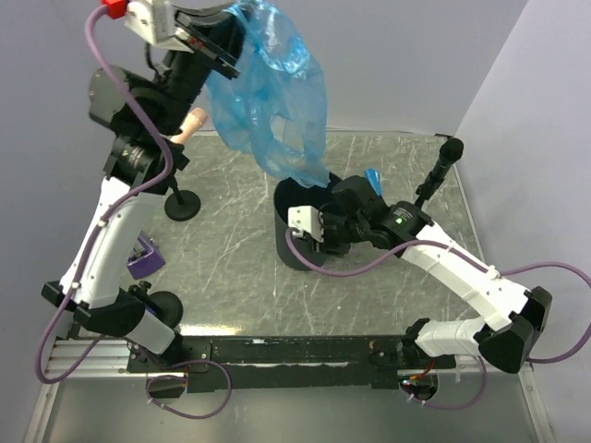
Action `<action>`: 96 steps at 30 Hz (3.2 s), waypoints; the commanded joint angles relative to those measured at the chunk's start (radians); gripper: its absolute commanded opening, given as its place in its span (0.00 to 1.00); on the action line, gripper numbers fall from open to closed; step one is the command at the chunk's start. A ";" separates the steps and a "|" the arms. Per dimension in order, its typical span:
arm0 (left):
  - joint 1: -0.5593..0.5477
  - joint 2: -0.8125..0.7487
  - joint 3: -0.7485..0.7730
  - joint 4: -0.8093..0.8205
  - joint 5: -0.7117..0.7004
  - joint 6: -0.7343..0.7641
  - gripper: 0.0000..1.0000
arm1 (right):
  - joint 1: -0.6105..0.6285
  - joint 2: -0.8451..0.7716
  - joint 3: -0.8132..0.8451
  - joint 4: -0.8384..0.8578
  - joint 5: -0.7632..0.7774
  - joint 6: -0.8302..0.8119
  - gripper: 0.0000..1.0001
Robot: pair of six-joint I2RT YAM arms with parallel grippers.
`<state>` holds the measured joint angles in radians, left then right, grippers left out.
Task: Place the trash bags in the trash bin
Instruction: Move the trash bin to the center of the board, then place the trash bag in the trash bin.
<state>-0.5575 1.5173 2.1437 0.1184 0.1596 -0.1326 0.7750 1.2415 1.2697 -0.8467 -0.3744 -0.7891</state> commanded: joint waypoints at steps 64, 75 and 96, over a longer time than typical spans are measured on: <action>-0.081 -0.224 -0.532 -0.190 -0.186 0.159 0.01 | -0.434 0.168 0.293 0.272 0.245 0.510 0.84; -0.078 -0.089 -0.581 -0.100 -0.106 0.019 0.01 | -0.551 -0.055 0.431 0.078 0.142 0.533 0.85; -0.062 -0.154 -0.705 -0.094 -0.137 0.008 0.01 | -0.286 -0.048 0.344 -0.029 0.153 0.396 0.87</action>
<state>-0.6277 1.4357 1.4429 -0.0063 0.0357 -0.1024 0.4686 1.1522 1.5967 -0.8764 -0.3183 -0.3481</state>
